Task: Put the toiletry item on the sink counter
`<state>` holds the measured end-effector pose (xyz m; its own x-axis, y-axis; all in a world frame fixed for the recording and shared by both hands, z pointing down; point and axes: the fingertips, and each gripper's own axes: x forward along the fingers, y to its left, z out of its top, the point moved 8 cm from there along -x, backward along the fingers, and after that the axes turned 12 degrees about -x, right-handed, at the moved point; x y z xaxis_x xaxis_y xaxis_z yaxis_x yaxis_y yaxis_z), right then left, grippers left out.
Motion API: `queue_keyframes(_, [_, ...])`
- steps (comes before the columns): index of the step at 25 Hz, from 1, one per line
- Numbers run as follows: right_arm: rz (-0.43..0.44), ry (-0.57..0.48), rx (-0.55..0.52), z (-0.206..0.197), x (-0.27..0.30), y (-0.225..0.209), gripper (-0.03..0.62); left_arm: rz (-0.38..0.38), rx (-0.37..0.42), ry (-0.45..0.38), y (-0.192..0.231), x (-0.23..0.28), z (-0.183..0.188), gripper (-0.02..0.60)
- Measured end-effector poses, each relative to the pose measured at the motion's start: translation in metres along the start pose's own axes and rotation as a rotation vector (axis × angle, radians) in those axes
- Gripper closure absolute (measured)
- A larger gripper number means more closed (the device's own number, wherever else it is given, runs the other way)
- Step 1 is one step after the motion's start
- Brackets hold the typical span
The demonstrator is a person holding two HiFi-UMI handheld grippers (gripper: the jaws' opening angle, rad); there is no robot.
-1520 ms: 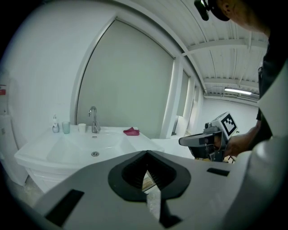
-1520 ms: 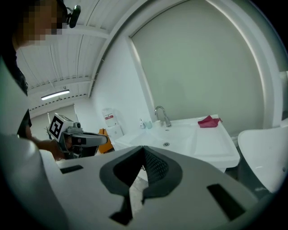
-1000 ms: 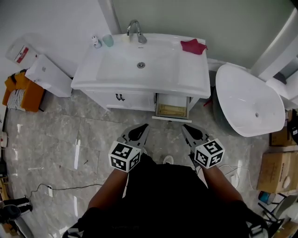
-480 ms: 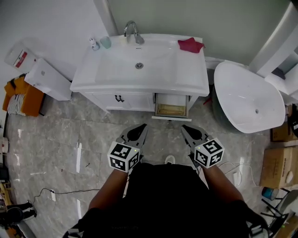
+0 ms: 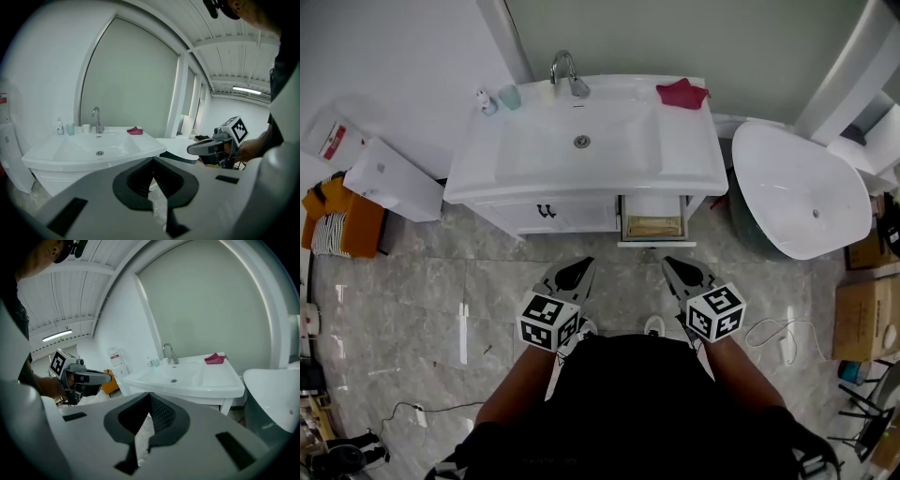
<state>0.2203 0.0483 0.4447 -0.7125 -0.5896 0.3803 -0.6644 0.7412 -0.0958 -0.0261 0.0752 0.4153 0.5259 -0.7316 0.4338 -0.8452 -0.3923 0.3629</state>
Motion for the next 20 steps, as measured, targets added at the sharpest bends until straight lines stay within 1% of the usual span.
queue_keyframes(4, [-0.017, 0.006, 0.003, 0.0010, 0.0078, 0.0063, 0.591, -0.020, 0.013, 0.004, 0.0093, -0.0001, 0.0046, 0.577])
queue_keyframes(13, [-0.036, 0.012, -0.003, 0.0041, 0.0100, 0.0081, 0.591, -0.052, 0.031, 0.015, 0.0107, 0.0023, 0.0078, 0.577])
queue_keyframes(20, [-0.035, 0.020, -0.013, 0.0054, 0.0113, 0.0054, 0.591, -0.054, 0.029, 0.010, 0.0098, 0.0030, 0.0088, 0.577])
